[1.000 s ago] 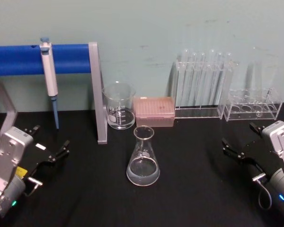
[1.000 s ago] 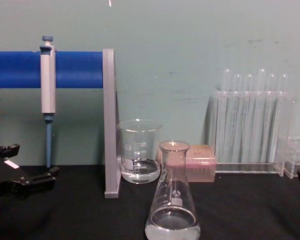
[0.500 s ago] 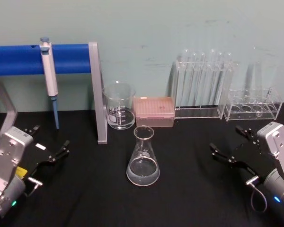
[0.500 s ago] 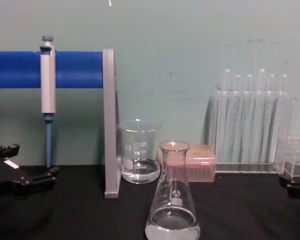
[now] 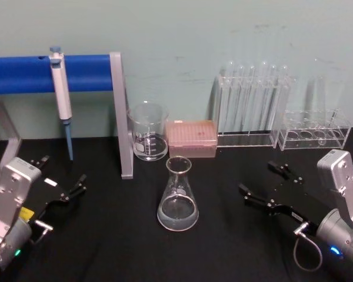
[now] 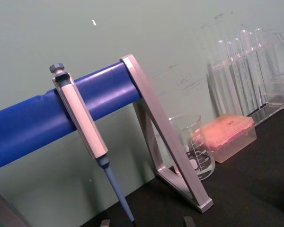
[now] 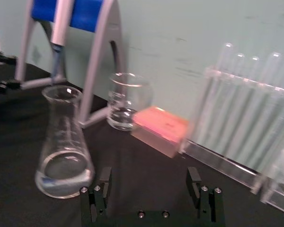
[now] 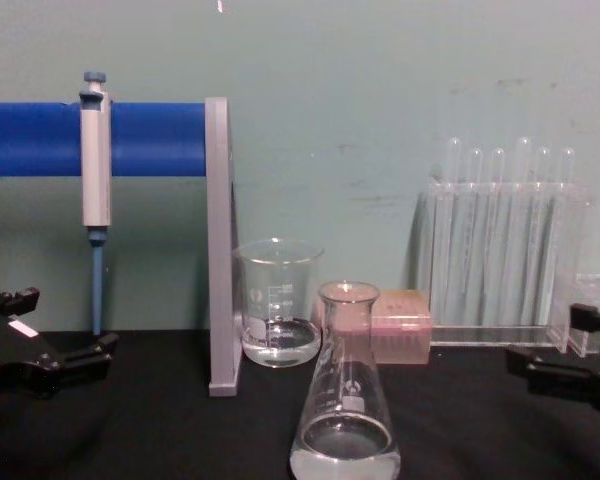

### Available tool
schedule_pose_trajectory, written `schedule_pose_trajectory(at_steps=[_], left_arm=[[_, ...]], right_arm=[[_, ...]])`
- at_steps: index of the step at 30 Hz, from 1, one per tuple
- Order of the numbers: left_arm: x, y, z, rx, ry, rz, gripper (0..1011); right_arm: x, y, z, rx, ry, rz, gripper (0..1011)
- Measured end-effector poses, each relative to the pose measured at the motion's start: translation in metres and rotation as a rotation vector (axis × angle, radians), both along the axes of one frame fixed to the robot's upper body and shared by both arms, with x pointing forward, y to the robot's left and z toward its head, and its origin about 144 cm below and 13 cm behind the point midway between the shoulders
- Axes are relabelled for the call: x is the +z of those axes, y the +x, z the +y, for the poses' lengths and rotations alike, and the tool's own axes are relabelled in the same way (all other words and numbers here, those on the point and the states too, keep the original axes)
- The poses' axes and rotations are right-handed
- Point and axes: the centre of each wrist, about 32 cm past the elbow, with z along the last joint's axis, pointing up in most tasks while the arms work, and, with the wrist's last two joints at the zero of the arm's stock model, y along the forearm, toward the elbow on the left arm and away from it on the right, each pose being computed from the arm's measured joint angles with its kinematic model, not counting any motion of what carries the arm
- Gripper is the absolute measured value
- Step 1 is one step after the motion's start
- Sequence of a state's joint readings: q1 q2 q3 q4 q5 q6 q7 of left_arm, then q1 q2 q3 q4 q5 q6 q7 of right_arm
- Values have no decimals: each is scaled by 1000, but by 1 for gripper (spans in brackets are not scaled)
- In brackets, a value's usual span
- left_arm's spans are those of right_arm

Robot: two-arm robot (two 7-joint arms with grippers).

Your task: Grasp the erlenmeyer flask with one hand, shake it three times, then place it back.

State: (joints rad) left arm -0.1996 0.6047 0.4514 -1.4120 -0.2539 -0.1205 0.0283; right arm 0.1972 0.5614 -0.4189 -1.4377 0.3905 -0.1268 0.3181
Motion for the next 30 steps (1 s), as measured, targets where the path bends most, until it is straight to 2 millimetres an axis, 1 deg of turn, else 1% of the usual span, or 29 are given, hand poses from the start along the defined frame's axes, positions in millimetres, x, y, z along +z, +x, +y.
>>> schedule_pose_trajectory(at_steps=[17,30], left_arm=[[0,0,0,0,0,0,1001],[0,0,0,0,0,0,1001]], right_arm=[[2,15,23,173,50,27,1000],[1,29,37,253,64,37,1000]])
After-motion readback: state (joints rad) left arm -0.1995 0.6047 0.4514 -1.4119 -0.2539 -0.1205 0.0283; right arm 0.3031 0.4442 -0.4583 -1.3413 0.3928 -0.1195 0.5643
